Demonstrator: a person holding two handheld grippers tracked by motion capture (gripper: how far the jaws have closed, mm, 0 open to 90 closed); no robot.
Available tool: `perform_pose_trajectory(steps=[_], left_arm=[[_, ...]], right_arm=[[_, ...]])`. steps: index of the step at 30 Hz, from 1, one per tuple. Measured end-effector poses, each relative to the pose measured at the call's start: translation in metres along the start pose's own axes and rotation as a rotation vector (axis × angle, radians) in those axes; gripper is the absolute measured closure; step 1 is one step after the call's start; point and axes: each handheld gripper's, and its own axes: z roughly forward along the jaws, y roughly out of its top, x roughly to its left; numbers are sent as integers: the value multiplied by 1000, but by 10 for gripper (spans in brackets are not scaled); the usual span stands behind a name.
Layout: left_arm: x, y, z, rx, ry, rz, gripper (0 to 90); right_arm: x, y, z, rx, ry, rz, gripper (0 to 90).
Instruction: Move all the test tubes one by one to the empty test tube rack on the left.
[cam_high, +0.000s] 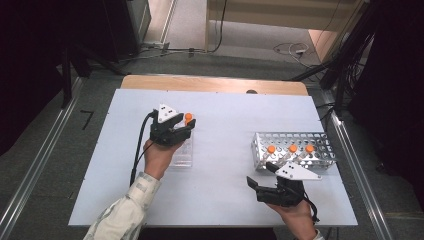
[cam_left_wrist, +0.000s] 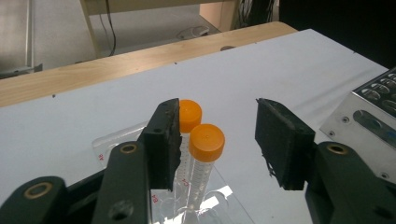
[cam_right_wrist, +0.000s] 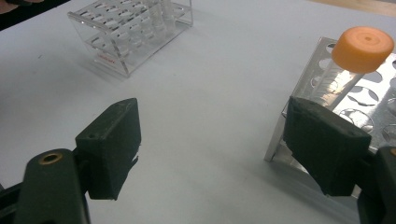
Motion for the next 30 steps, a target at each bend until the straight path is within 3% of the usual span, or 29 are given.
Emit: perform_pose_trajectory(steps=[11,21,30], left_arm=[[-5,-11,-11,5,-7,-16,209],[-6,-22,-23,-11,-45,-61,90],[-10,-25,-28,-8,-76,-61,41]], right_arm=[[-8,-4,-8,-7,-19,20,178],[-24,-11,-21,-20,-66,59,178],[-43,-19,-34,-34,-130,106,179]])
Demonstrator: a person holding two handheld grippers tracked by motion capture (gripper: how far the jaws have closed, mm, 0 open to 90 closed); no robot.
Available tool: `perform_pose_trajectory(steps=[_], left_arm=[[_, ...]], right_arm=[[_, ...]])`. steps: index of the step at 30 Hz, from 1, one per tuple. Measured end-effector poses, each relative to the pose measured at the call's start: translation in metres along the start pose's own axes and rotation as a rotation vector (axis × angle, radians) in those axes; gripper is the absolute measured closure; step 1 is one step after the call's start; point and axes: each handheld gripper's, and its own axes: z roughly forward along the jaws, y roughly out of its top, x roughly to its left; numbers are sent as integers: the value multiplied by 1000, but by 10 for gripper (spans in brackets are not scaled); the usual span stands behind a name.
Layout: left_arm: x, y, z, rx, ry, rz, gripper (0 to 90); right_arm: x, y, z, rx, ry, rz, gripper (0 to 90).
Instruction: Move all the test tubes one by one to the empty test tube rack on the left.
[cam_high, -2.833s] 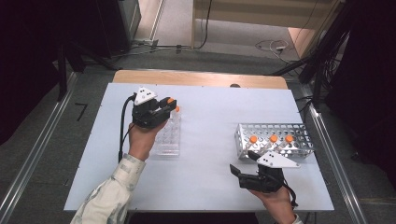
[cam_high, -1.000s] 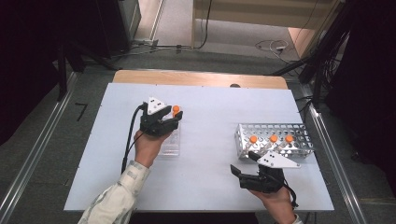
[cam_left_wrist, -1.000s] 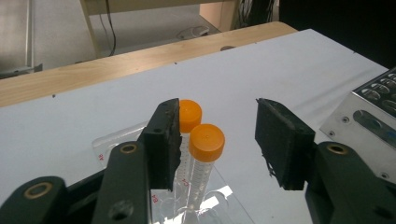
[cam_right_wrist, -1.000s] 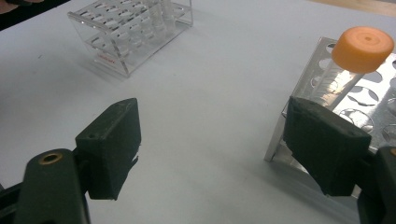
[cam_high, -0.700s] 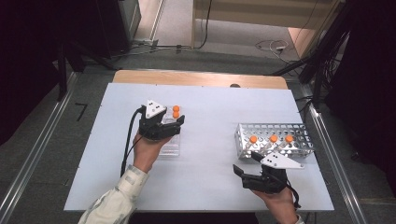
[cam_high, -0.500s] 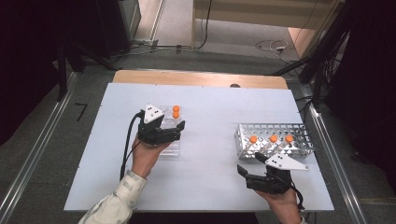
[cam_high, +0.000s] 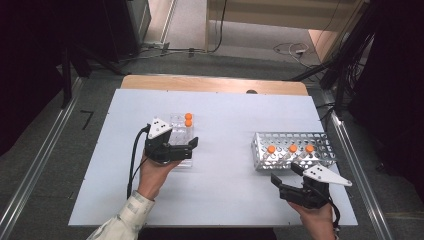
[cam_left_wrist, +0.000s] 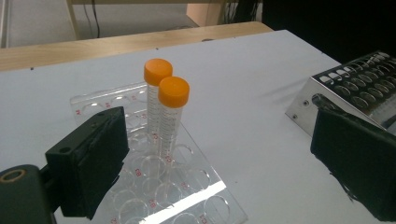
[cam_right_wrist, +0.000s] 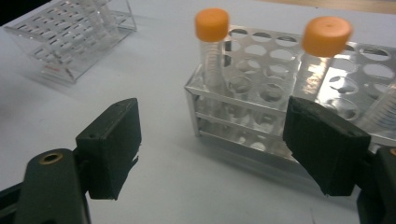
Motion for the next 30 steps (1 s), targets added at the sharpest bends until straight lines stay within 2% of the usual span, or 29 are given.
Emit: perform_pose_trajectory(steps=[5,11,16,25,30], left_arm=[[-2,-1,-2,-12,-13,1,40],[-3,-3,-3,-9,7,11,40],[-3,-4,-3,-6,5,9,40],[-6,-5,-2,-3,4,14,40],[-6,-6,-2,-3,2,14,41]], right_arm=[[-12,-3,-4,-7,-49,18,182],[-26,-4,-5,-12,-110,37,183],[-37,-4,-5,-25,-158,54,200],[-59,-6,4,-56,-248,83,399],[-64,-4,8,-76,-261,83,522]])
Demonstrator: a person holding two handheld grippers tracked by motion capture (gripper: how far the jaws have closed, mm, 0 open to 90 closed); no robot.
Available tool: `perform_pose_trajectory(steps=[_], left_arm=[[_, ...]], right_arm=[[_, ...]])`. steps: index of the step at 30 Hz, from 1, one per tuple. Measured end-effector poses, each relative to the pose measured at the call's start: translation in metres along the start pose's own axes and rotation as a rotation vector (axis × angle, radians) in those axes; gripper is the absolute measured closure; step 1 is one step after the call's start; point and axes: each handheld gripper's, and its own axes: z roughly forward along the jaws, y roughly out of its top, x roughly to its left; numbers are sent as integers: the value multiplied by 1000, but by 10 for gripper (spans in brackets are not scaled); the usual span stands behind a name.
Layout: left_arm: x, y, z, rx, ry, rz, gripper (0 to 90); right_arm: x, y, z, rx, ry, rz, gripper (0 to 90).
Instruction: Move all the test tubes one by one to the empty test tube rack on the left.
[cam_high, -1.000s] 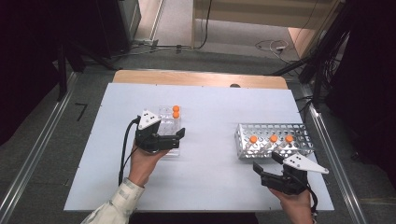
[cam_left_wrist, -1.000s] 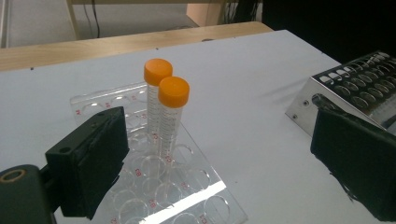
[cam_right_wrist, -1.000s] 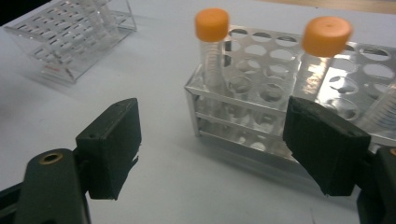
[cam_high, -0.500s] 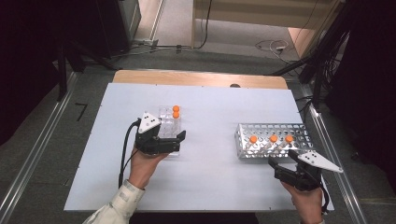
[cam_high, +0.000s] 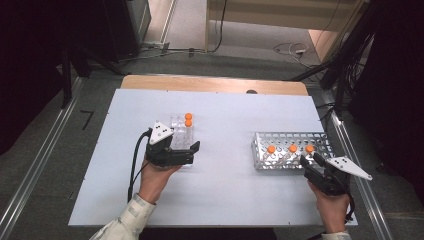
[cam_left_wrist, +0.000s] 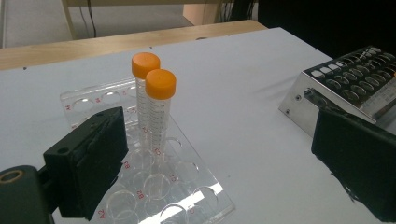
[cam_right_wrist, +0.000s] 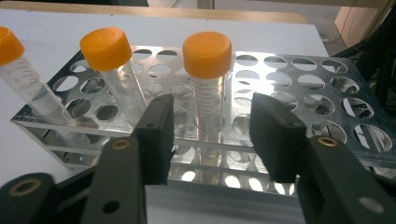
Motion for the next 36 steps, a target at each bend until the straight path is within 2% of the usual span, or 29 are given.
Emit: perform_pose_trajectory(steps=[8,25,31,36], left_arm=[[1,-1,0,3,-2,-3,42],[0,-2,3,13,-9,-5,43],[0,-3,2,12,-8,-7,44],[0,-3,2,11,-9,-7,44]], right_arm=[[2,2,7,-7,2,-15,613],[3,2,15,-2,-13,-35,707],[3,3,14,-10,-14,-37,716],[3,10,6,-46,-16,-34,718]])
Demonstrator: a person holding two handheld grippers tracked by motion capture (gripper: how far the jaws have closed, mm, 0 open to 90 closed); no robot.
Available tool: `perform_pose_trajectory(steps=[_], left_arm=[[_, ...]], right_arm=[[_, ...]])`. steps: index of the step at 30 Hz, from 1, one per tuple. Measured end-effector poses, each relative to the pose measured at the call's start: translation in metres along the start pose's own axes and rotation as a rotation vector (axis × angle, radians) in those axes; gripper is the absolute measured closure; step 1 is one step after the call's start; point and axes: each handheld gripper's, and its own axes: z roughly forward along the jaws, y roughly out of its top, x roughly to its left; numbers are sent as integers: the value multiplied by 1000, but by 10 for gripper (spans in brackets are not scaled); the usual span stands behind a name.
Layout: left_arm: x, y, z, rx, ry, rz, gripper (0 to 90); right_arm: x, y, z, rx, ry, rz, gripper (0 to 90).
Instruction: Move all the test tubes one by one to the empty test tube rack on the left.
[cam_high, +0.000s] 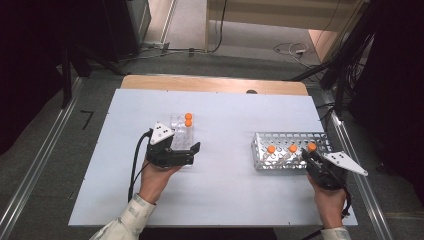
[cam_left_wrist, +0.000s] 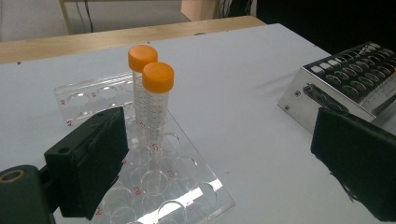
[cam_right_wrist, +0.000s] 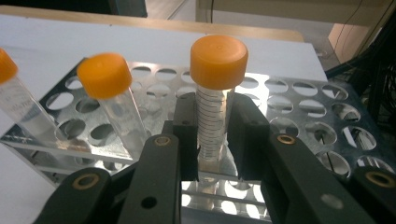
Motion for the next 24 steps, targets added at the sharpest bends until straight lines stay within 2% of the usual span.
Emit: perform_pose_trajectory(steps=[9,14,18,24], left_arm=[[1,0,0,2,-2,-1,44],[1,0,-1,2,-3,1,44],[1,0,-1,5,-6,0,44],[1,0,-1,3,-9,4,49]], right_arm=[[2,15,-20,-63,-8,-6,720],[1,21,-33,-86,6,-2,720],[2,21,-43,-94,27,-1,720],[11,13,-51,-60,73,-24,720]])
